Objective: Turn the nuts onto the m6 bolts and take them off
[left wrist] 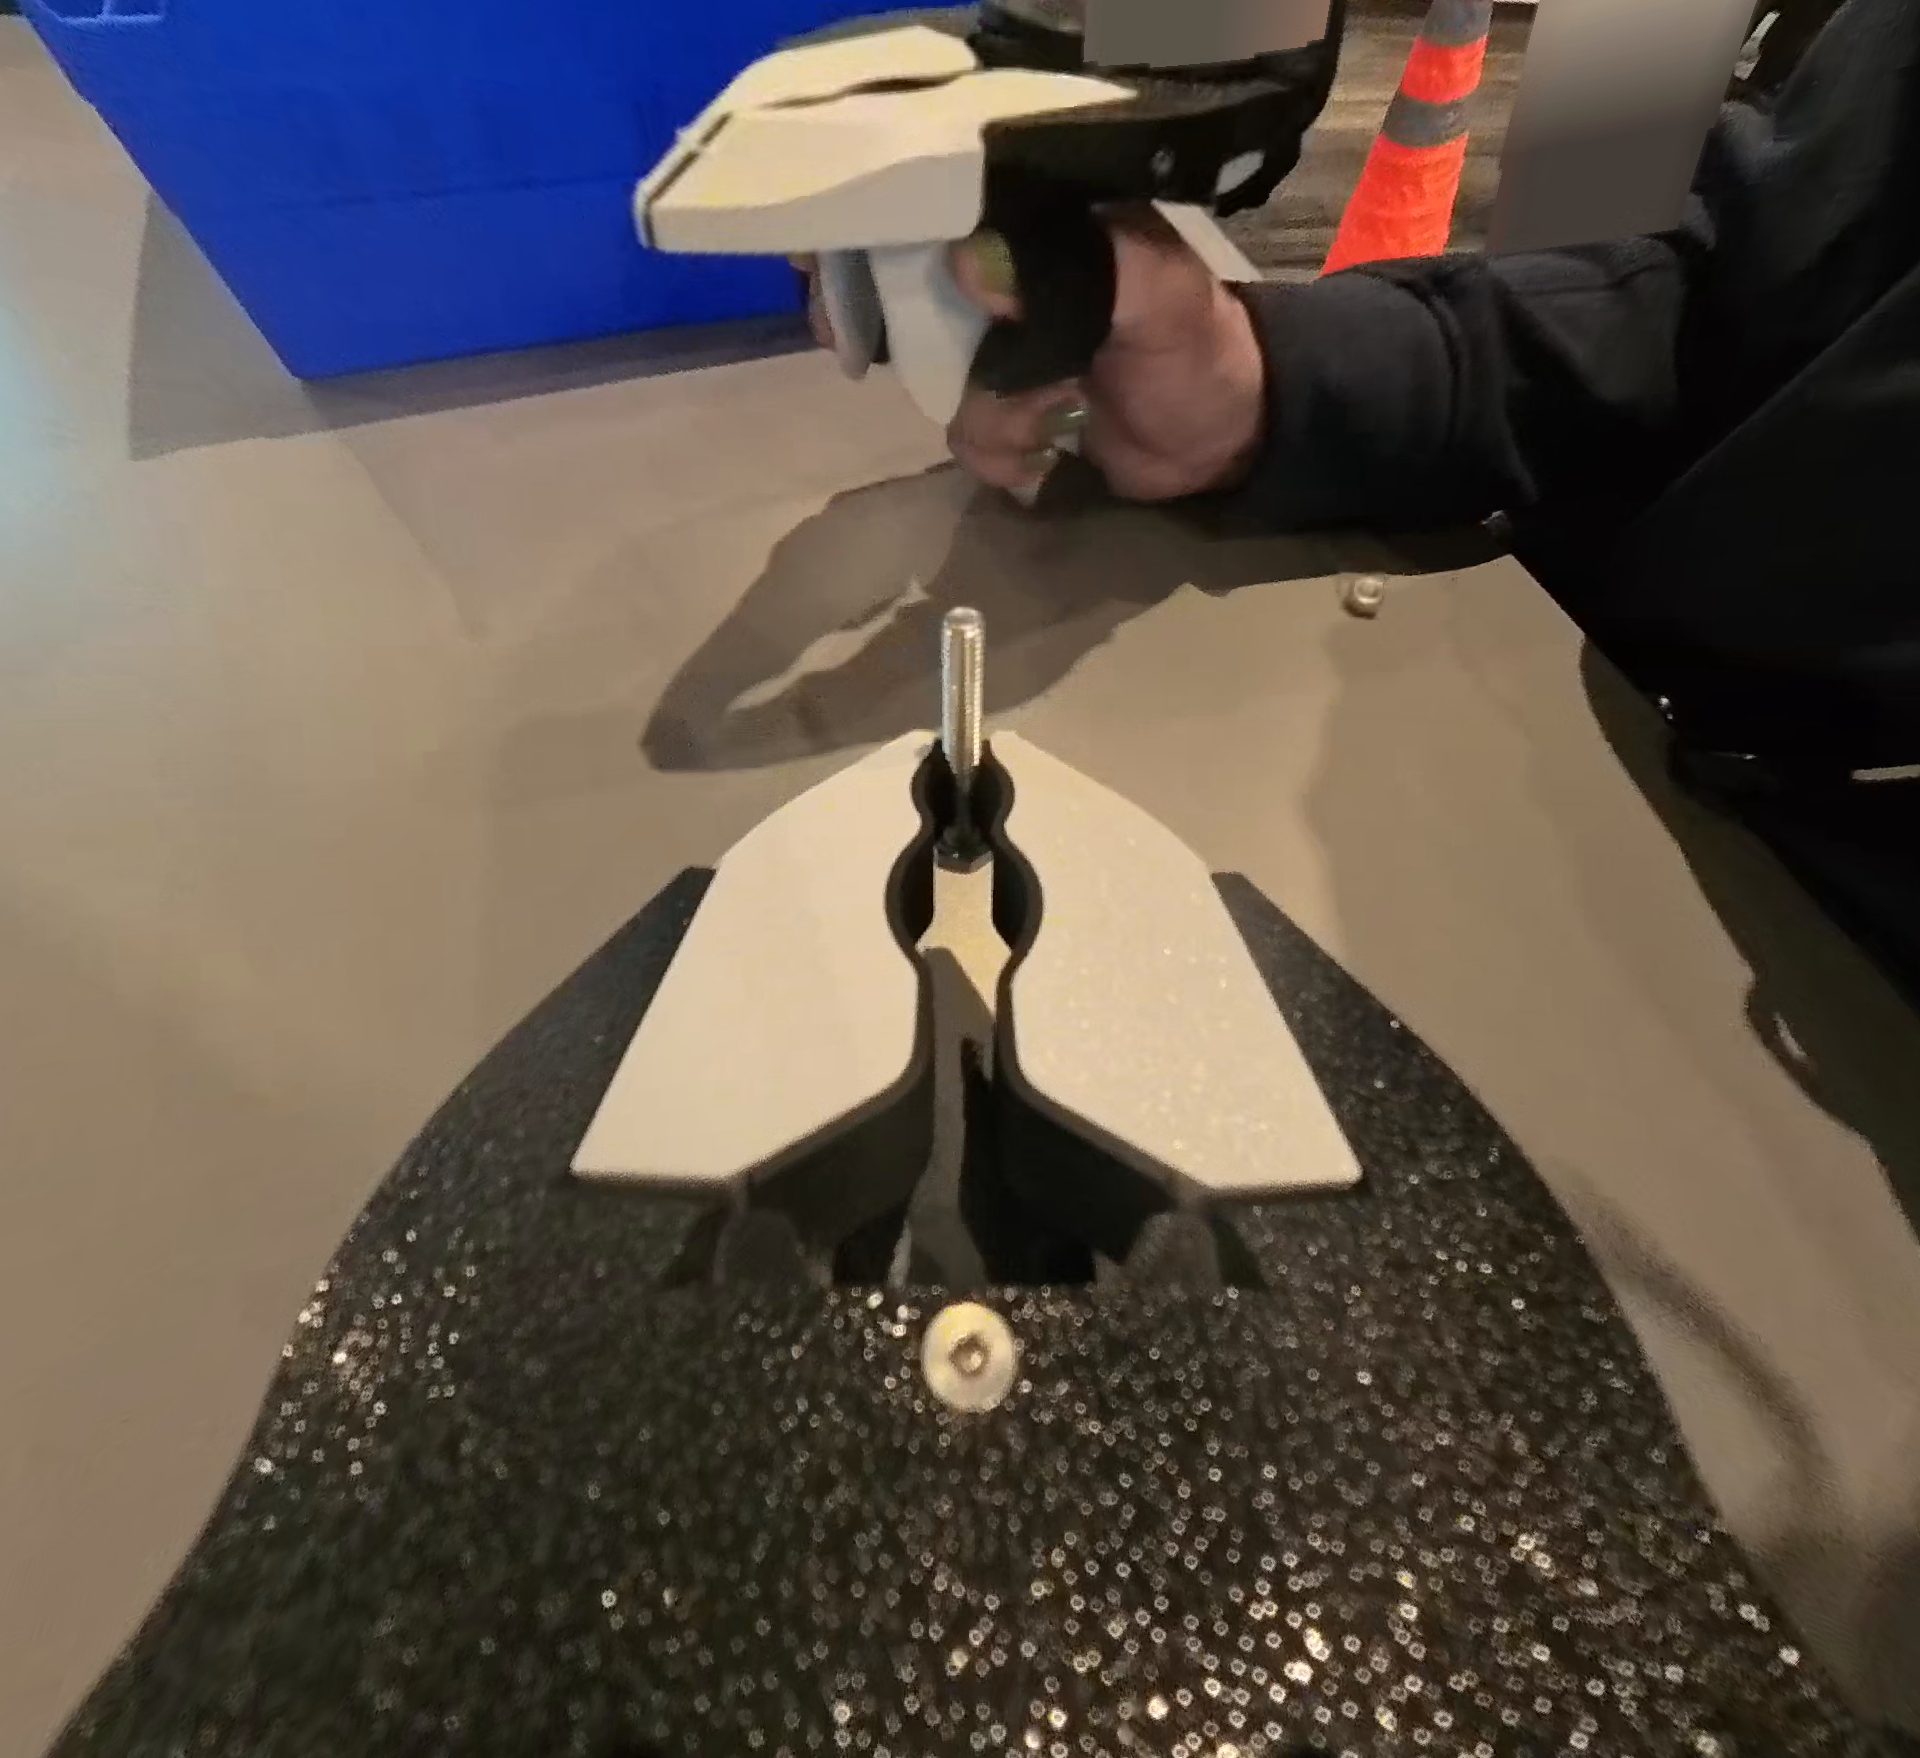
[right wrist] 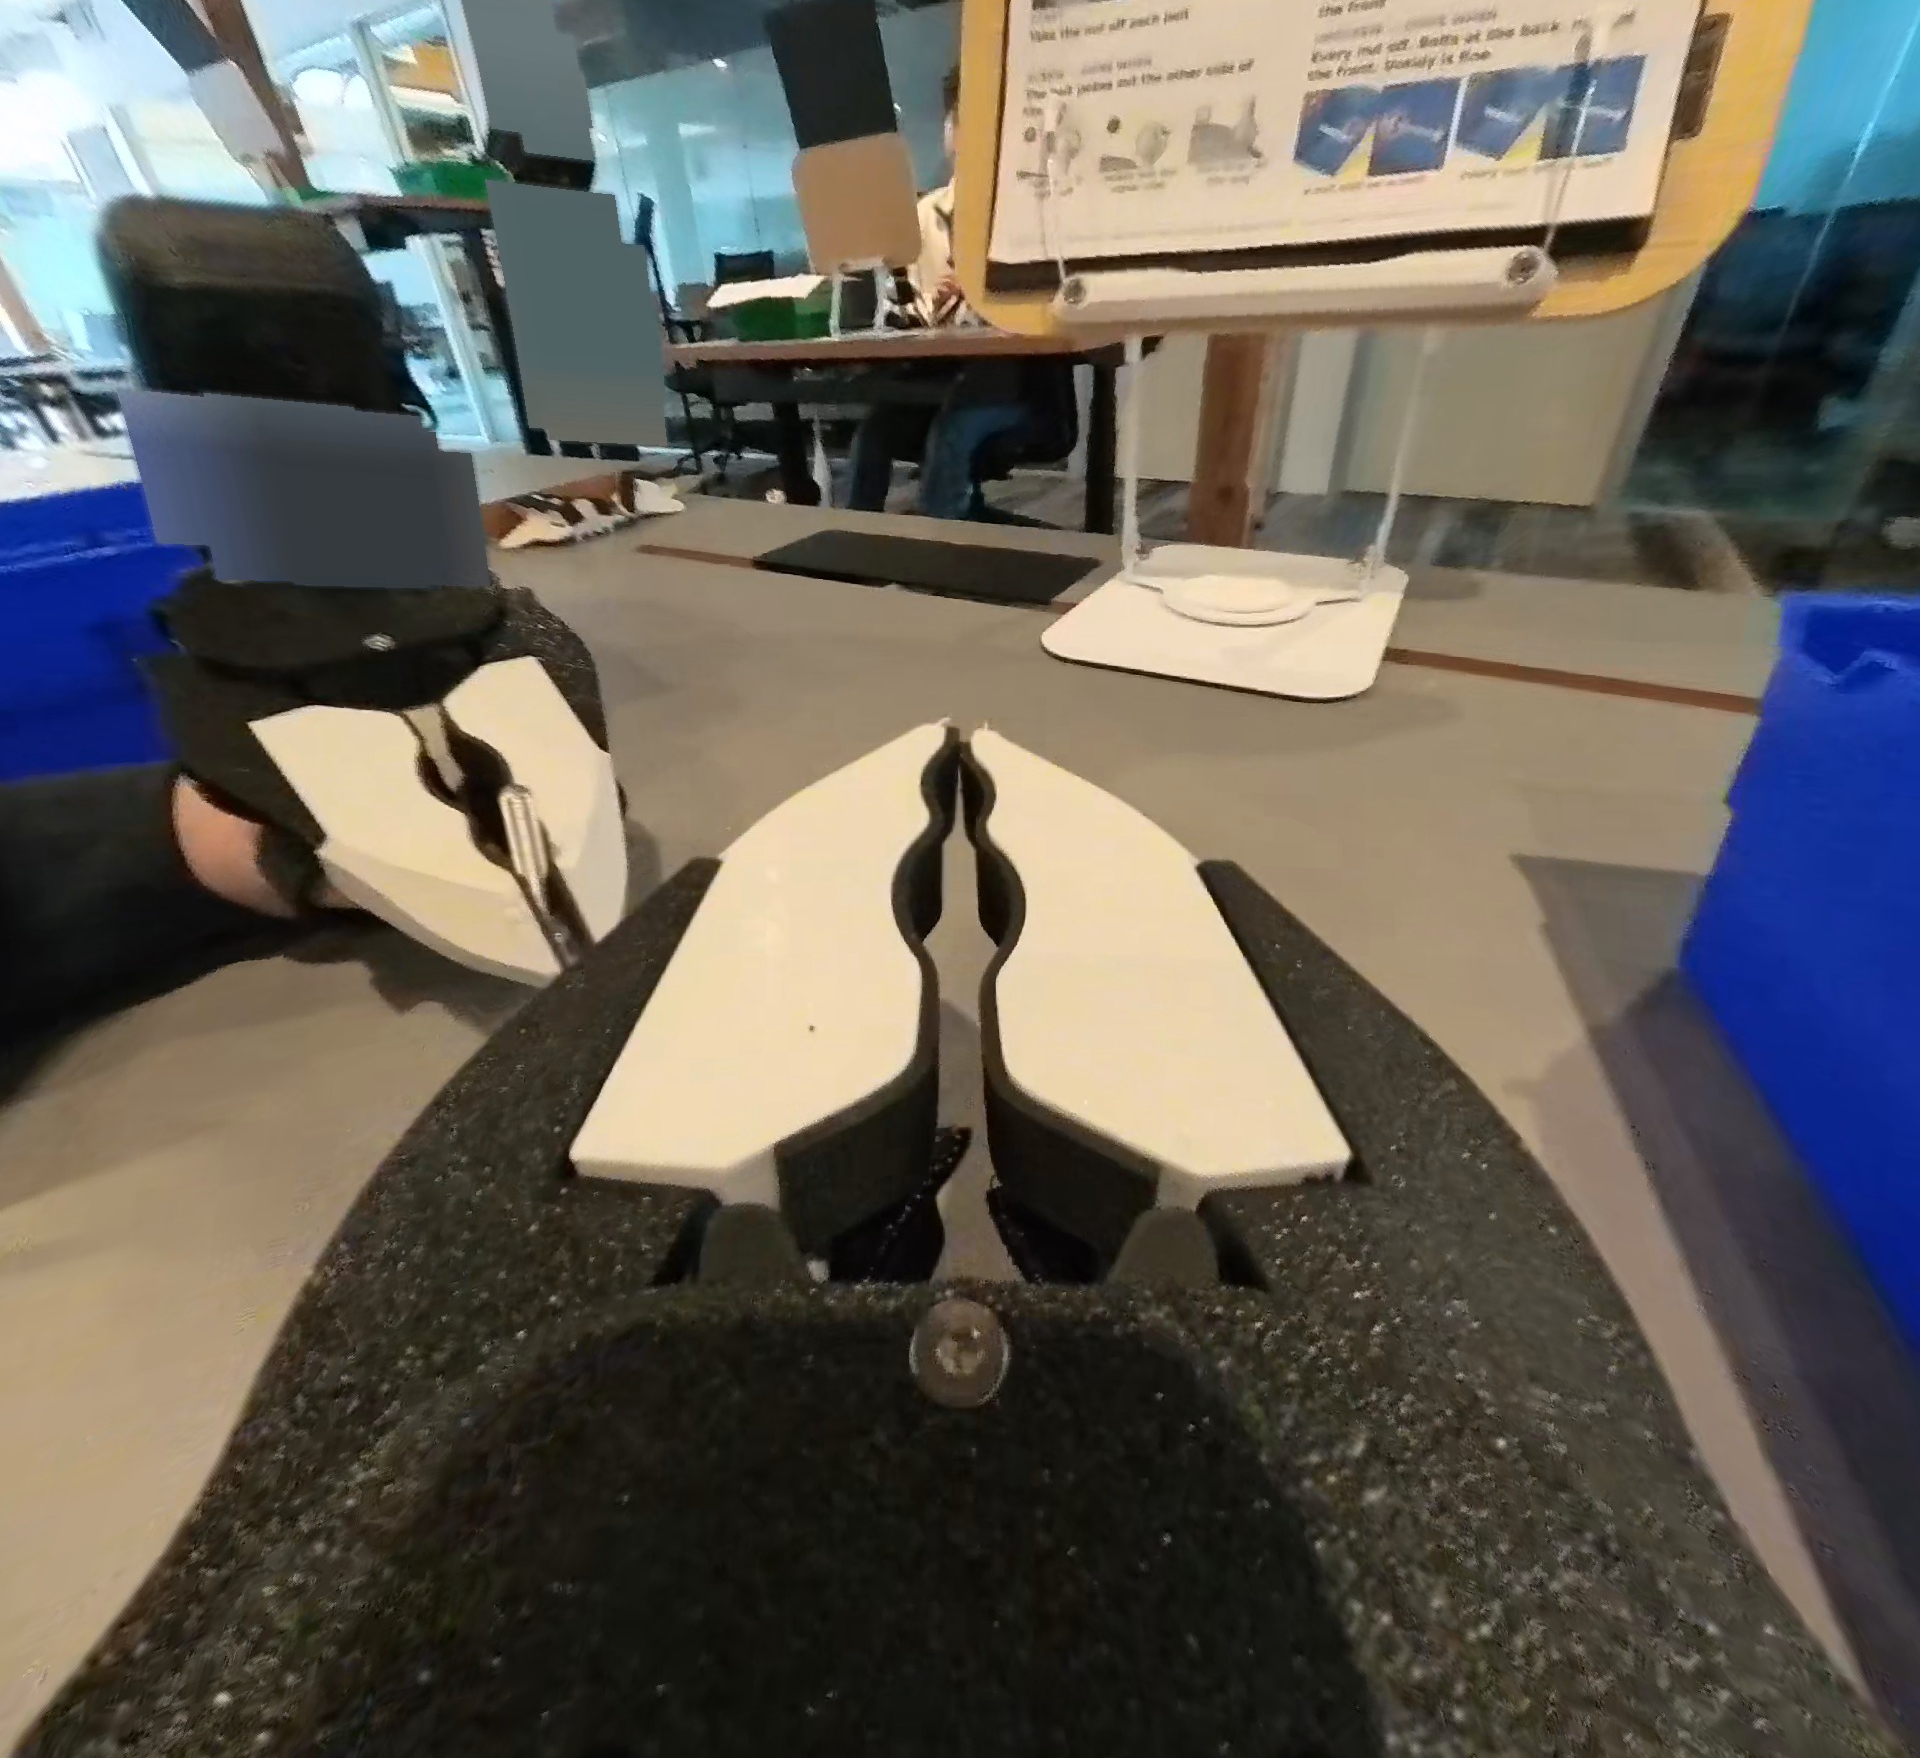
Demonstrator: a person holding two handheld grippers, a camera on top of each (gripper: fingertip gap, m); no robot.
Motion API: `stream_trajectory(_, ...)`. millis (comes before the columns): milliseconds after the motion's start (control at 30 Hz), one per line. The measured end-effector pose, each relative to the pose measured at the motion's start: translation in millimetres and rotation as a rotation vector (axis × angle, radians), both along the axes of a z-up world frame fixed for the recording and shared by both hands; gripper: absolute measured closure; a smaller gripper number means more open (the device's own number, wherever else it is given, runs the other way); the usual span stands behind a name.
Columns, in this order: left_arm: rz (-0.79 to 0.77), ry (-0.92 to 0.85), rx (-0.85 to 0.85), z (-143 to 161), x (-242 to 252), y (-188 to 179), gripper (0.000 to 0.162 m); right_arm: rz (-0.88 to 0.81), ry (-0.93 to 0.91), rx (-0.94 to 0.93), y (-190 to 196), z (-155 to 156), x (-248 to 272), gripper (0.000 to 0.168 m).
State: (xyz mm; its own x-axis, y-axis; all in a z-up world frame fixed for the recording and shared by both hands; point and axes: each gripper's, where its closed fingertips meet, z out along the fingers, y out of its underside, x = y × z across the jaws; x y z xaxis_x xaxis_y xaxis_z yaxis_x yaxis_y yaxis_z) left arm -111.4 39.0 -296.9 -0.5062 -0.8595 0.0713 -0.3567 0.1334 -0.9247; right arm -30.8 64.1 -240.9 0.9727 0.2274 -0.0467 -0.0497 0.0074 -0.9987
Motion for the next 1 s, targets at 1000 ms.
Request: stream_trajectory(1000, -0.004, -0.001, 0.018, -0.1, -0.3, -1.4, 0.157, 0.665, -0.440, -0.610, -174.3, -101.5, -69.5, 0.155)
